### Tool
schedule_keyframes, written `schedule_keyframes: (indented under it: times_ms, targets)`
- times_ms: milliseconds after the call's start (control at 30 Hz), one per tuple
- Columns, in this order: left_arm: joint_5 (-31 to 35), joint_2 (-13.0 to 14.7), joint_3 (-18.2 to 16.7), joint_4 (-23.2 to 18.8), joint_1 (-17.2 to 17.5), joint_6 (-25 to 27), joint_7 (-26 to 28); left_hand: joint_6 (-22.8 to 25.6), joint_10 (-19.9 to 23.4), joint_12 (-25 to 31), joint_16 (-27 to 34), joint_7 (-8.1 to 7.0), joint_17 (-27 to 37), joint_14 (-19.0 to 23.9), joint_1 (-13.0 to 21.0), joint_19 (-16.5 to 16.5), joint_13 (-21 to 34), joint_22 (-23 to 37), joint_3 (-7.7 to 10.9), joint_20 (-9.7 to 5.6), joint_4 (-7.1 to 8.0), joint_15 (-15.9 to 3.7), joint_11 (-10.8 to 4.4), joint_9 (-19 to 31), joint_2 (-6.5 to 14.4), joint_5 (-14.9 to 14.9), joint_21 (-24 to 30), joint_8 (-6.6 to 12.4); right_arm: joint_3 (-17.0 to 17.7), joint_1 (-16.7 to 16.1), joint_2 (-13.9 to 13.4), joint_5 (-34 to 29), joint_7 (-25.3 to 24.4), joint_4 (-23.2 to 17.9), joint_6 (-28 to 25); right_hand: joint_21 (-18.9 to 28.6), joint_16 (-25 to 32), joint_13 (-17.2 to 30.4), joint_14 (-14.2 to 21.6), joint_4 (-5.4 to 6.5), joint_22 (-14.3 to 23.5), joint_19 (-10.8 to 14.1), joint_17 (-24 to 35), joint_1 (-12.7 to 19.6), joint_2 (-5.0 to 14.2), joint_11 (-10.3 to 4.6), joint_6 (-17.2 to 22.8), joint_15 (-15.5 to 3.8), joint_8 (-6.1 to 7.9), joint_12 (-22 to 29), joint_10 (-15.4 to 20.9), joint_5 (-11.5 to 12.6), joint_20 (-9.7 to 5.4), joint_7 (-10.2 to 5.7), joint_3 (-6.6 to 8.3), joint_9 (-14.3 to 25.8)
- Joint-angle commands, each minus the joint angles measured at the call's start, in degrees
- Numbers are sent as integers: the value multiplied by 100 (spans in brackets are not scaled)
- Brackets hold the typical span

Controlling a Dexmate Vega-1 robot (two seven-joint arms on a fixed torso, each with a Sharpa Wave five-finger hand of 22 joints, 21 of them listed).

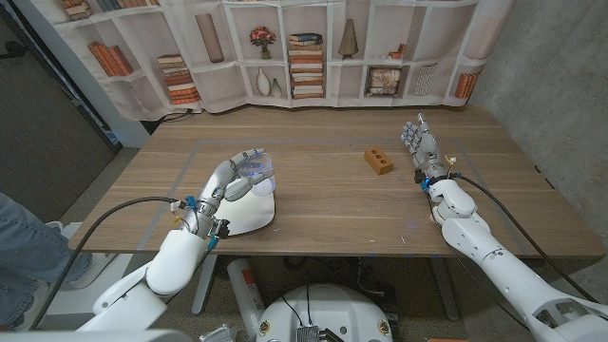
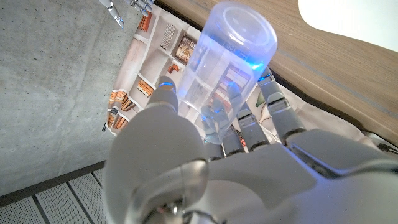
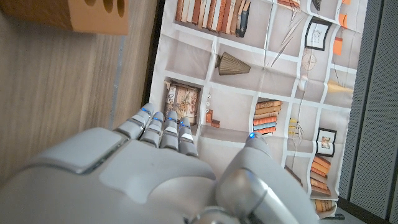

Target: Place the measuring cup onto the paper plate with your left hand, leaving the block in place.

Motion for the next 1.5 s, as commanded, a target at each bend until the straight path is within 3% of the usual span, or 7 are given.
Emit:
schedule_keyframes:
  times_ms: [33, 1067, 1500]
  targets:
    - [-108, -128, -178, 95, 87, -58, -100, 69, 35, -4, -4, 6, -4, 56, -2, -26, 22, 8, 52, -19, -2, -17, -10, 14, 36, 20, -6, -19, -8, -48, -65, -56, -82, -161, -48, 26, 6, 20, 69, 13, 32, 58, 17, 25, 52, -2, 66, 5, 9, -22, 40, 4, 2, 12, -21, 9]
    - [-66, -458, -634, 88, 413, -32, -31, 91, 56, -21, -17, 4, -2, 70, -14, -44, 38, 9, 79, -21, -13, -17, -3, 13, 50, 15, -22, -33, -73, 56, -23, -117, -164, -172, -152, 27, 9, 20, 84, 10, 32, 65, 18, 25, 61, -6, 97, -4, 17, -16, 70, -3, -2, 14, -31, 9]
    - [-167, -478, -786, 170, 389, 74, -200, 91, 62, -29, -21, 5, -2, 83, -15, -50, 45, 9, 93, -33, -22, -21, 5, 12, 53, 14, -29, -43, -72, 56, -60, -153, -203, -210, -180, 29, 10, 20, 93, 8, 32, 71, 17, 28, 67, -3, 102, -17, 16, -17, 73, -5, 3, 12, -34, 9]
